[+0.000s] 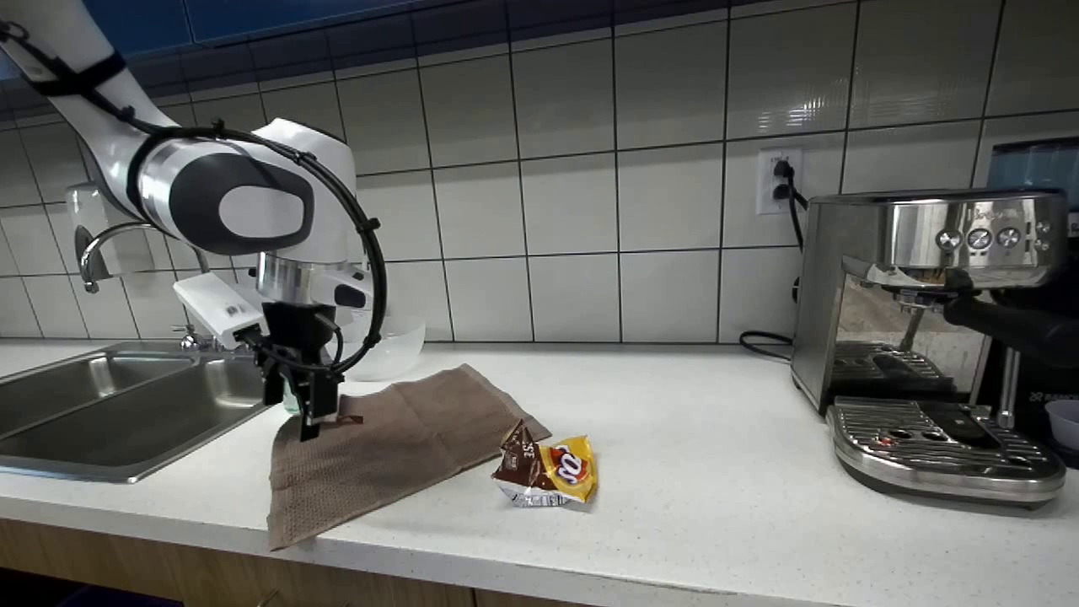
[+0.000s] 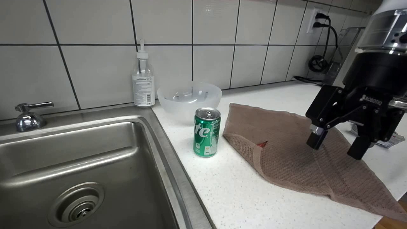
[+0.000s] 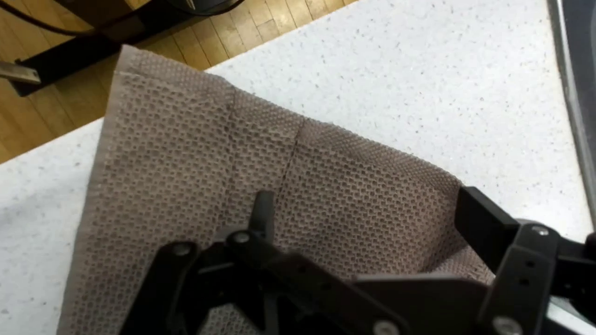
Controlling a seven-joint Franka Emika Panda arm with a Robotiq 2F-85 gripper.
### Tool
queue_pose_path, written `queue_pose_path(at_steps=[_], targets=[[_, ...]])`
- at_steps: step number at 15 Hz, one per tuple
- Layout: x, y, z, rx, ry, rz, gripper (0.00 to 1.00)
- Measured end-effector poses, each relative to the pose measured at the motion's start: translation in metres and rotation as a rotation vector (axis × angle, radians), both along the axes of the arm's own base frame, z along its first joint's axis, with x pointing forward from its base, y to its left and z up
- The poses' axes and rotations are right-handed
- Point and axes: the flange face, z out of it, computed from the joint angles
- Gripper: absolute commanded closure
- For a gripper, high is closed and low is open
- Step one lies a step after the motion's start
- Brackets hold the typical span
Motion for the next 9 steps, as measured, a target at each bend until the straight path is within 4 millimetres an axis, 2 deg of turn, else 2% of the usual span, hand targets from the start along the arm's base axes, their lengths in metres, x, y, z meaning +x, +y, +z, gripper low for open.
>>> queue_pose_path(at_steps=[6,9], targets=[[0.012,-0.007,-0.006,0.045,0.011,-0.197,0.0],[0.016,-0.003,-0.01,0.066,0.021,-0.278,0.0]])
